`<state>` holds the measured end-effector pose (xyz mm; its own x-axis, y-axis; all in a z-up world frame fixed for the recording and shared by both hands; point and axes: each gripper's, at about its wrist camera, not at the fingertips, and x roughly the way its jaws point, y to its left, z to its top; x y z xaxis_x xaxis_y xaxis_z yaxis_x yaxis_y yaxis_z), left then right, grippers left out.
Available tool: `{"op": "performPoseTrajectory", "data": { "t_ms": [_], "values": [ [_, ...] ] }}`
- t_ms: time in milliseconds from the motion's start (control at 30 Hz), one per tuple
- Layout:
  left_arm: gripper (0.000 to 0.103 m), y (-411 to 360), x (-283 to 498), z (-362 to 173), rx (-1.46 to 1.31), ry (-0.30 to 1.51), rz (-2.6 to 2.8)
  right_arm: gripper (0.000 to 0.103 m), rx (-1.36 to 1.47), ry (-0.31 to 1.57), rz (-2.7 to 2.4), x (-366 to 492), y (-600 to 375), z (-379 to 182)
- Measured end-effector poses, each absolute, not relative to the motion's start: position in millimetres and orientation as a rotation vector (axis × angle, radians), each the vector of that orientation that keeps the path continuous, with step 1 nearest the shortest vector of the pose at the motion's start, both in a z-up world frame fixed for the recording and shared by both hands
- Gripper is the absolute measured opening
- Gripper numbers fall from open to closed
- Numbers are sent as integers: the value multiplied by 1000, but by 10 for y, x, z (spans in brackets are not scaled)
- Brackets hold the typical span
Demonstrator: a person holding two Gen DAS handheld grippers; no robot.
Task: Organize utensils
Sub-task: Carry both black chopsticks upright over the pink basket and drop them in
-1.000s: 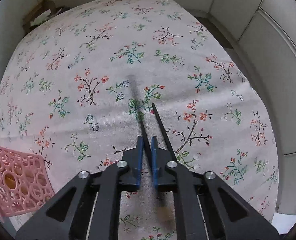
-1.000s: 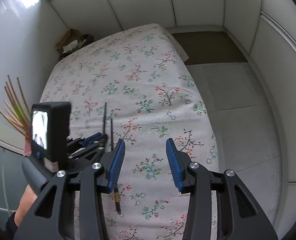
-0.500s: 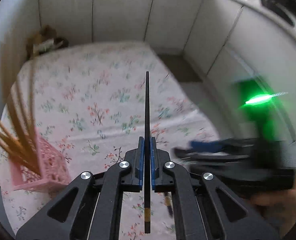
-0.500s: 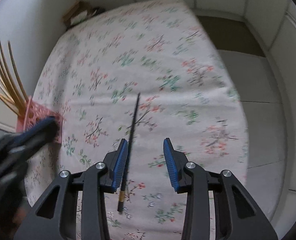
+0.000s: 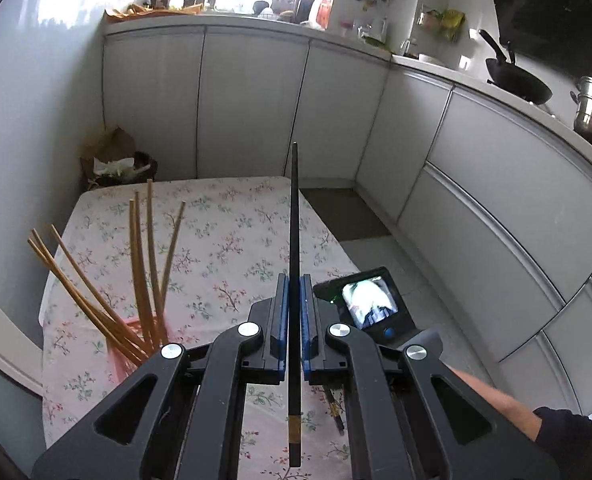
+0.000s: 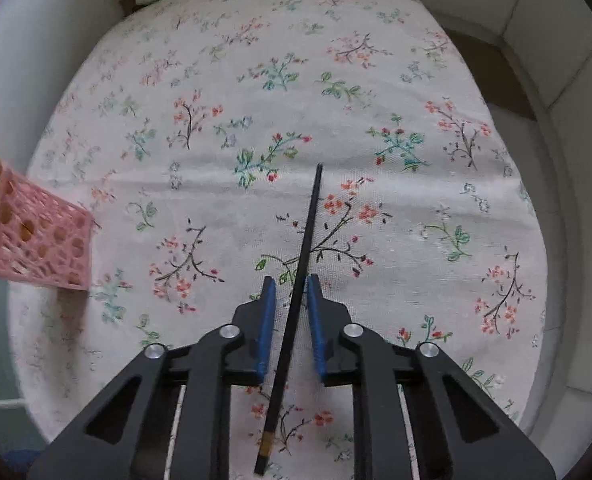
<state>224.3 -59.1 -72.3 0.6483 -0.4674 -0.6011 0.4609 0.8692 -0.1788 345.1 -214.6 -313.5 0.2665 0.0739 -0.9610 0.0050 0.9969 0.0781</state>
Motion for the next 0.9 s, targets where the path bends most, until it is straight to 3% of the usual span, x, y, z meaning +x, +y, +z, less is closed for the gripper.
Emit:
{"op": "performPoseTrajectory", "data": {
  "t_ms": [500,900],
  "values": [
    [4,-111,2313,-673,-80,652,-465,5,206,950,123,3184,-2091,-2181],
    [4,7,2373,-724,-57,643,-395,5,254,776,158,3071,-2223,-1840]
  ]
}}
